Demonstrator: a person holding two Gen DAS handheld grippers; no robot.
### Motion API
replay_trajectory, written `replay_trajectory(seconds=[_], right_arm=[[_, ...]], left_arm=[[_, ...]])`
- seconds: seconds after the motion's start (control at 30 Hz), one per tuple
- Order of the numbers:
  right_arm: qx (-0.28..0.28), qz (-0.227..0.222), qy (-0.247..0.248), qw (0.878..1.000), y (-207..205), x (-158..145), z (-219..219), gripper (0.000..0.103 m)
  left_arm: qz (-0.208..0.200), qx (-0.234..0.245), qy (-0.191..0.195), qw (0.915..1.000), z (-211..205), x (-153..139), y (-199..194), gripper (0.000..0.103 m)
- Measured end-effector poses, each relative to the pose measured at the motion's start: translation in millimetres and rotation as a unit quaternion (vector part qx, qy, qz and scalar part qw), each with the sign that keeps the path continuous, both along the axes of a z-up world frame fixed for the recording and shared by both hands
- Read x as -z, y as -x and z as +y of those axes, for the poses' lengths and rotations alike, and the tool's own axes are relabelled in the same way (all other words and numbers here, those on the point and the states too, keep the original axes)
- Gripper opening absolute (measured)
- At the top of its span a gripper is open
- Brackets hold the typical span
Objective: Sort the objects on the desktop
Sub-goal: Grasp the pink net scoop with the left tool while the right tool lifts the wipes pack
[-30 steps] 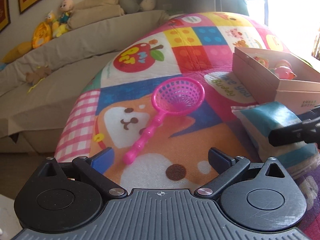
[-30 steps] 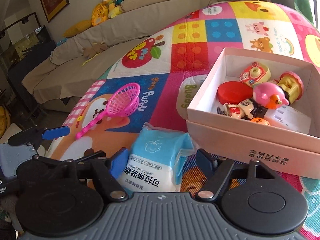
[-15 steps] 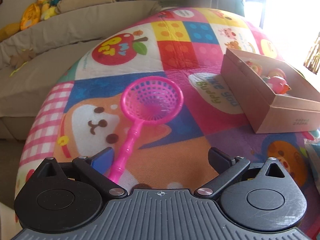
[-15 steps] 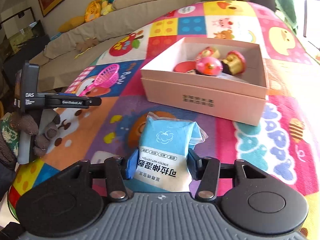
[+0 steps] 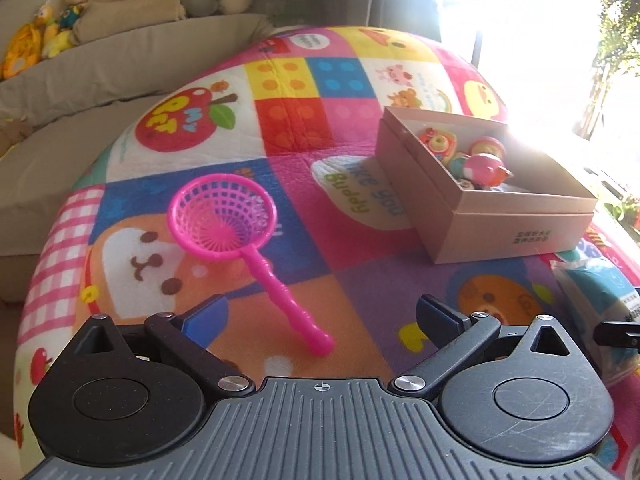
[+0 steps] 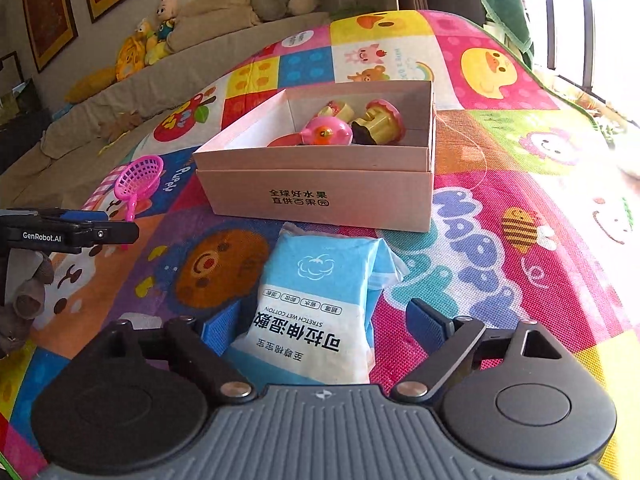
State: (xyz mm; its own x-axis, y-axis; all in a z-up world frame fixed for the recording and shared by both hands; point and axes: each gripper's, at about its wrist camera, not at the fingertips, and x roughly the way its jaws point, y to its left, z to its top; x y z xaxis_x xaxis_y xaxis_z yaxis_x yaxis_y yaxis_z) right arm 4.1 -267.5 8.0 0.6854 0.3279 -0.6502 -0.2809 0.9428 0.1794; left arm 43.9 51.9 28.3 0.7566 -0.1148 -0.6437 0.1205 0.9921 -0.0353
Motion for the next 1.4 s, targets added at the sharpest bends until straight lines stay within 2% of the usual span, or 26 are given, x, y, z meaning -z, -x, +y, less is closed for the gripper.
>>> replay_trajectory(seconds=[0.17, 0.3, 0.4, 0.57, 0.7, 0.8, 0.9, 1.07, 1.23, 1.4], right_arm=[[0.002, -0.009, 0.018, 1.000, 3.0, 2.7, 6.1, 0.098], [-0.008, -0.028, 0.037, 0.999, 9.5, 2.1, 13.0, 0.101], [-0.012, -0.036, 0.044, 0.998, 11.7, 1.7, 15.9, 0.103], [0.000, -0.034, 0.042, 0.999, 11.3, 1.9, 13.8, 0.103], [0.004, -0.041, 0.043, 0.998, 13.5, 1.8, 12.9, 0.103], [0.004, -0.036, 0.036, 0.999, 11.4, 2.3, 11.0, 0.103], [0.006, -0.027, 0.031, 0.999, 8.7, 3.5, 9.2, 0.103], [0.007, -0.028, 0.030, 0.999, 8.6, 3.8, 9.1, 0.103], [0.007, -0.029, 0.032, 0.999, 9.5, 3.6, 10.1, 0.103], [0.004, -0.030, 0.038, 0.999, 9.2, 3.2, 12.1, 0.103]], left_arm=[[-0.022, -0.059, -0.014, 0.9979, 23.0, 1.0, 8.7, 0.103], [-0.018, -0.085, -0.011, 0.9962, 32.7, 3.4, 3.9, 0.103], [-0.011, -0.091, -0.005, 0.9958, 28.9, 4.6, -17.0, 0.103], [0.010, -0.132, -0.009, 0.9912, 17.1, 12.7, -70.4, 0.103], [0.015, -0.150, -0.032, 0.9880, 7.2, 18.9, -100.7, 0.102], [0.016, -0.152, -0.047, 0.9871, 2.3, 21.5, -107.8, 0.102], [0.011, -0.137, -0.046, 0.9894, 0.1, 21.2, -105.5, 0.086], [0.008, -0.103, -0.058, 0.9930, -8.9, 16.1, -83.7, 0.086], [0.026, -0.023, -0.027, 0.9990, -29.8, 9.4, -25.6, 0.086], [0.048, 0.053, 0.001, 0.9974, -50.9, 9.5, 36.0, 0.087]])
